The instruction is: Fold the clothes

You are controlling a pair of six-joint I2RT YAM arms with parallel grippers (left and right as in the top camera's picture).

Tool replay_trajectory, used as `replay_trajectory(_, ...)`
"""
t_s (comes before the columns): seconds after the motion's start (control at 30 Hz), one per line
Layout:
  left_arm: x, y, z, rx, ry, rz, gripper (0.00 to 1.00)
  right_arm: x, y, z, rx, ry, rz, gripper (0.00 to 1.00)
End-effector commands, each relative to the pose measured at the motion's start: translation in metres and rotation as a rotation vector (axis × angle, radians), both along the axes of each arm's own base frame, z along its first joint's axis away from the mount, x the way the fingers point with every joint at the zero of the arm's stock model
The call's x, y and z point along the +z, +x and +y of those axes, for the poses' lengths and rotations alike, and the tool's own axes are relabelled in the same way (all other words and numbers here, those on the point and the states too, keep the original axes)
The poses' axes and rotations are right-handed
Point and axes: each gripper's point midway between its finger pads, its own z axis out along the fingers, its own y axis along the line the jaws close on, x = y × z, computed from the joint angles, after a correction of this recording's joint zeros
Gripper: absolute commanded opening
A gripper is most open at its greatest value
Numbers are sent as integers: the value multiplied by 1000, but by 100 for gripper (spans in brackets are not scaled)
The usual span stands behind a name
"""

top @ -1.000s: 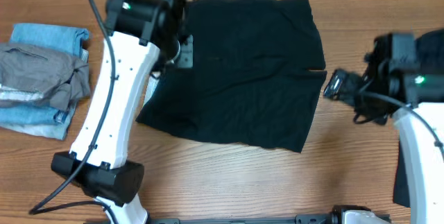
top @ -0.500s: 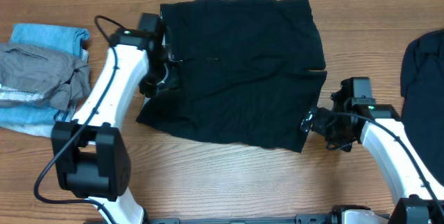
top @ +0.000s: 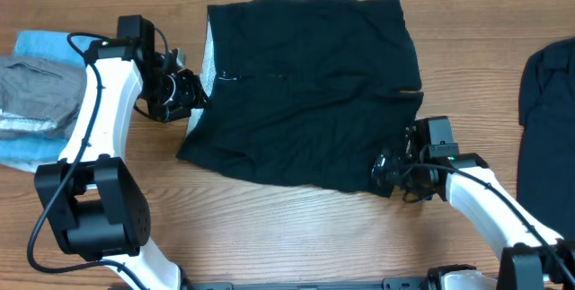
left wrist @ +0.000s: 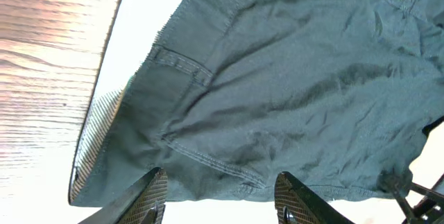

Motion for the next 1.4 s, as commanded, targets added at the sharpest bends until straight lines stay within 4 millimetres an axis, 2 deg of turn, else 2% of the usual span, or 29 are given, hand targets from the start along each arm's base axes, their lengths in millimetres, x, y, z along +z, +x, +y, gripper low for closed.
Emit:
replay_trajectory(0.0,5,1,2,-4,-17,-27,54,-36,-18,-5,-48,-27,135,83)
replay_trajectory(0.07,5,4,3,-4,-12,-38,55,-40,-20,-5,-48,-30,148,66)
replay_trajectory(0.13,5,4,6,-1,3,-39,56,-40,-20,-5,-48,-29,148,60)
replay_trajectory(0.17,5,4,7,6,2,-36,58,-40,-20,-5,-48,-30,151,50)
replay_trajectory(0.2,4,3,9,29,-1,-23,66,-40,-20,-5,-48,-30,151,40)
replay_trajectory(0.27,2,0,15,74,-11,3,79,-39,-20,-5,-48,-30,152,27)
replay_trajectory(0.3,-2,-4,16,85,-25,19,92,-39,-20,-5,-48,-30,152,27)
replay_trajectory(0.33,-7,-11,13,86,-41,46,98,-39,-19,-5,-48,-30,151,27)
replay_trajectory(0.37,-13,-19,12,81,-43,76,99,-39,-19,-5,-48,-30,151,26)
replay_trajectory(0.57,-51,-60,6,75,-53,212,98,-39,-19,-5,-48,-30,149,27)
replay_trajectory(0.7,-69,-76,15,77,6,259,96,-39,-18,-5,-48,-30,146,27)
replay_trajectory(0.8,-82,-73,15,93,10,231,87,-39,-18,-5,-48,-29,145,27)
replay_trajectory(0.9,-92,-77,12,125,-3,239,67,-39,-18,-5,-48,-30,145,27)
replay_trajectory(0.93,-94,-78,12,125,-3,239,54,-39,-18,-5,-48,-30,145,27)
replay_trajectory(0.97,-96,-80,12,124,-2,244,27,-39,-18,-5,-48,-29,145,26)
replay_trajectory(1.0,-96,-80,12,124,-2,244,14,-39,-18,-5,-48,-30,146,25)
replay_trajectory(1.03,-96,-81,12,124,-3,247,4,-39,-18,-5,-48,-29,146,18)
replay_trajectory(1.07,-96,-82,12,124,-3,252,4,-38,-18,-5,-48,-29,148,5)
replay_trajectory(1.13,-95,-81,11,124,-7,249,4,-24,-14,-5,-48,-36,184,4)
replay_trajectory(1.2,-92,-80,8,123,-27,250,4,4,-4,-6,-47,-56,215,4)
replay_trajectory(1.3,-89,-91,4,105,-45,290,4,41,10,-12,-25,-107,221,4)
replay_trajectory(1.37,-87,-93,4,95,-47,292,4,55,16,-12,-25,-109,216,4)
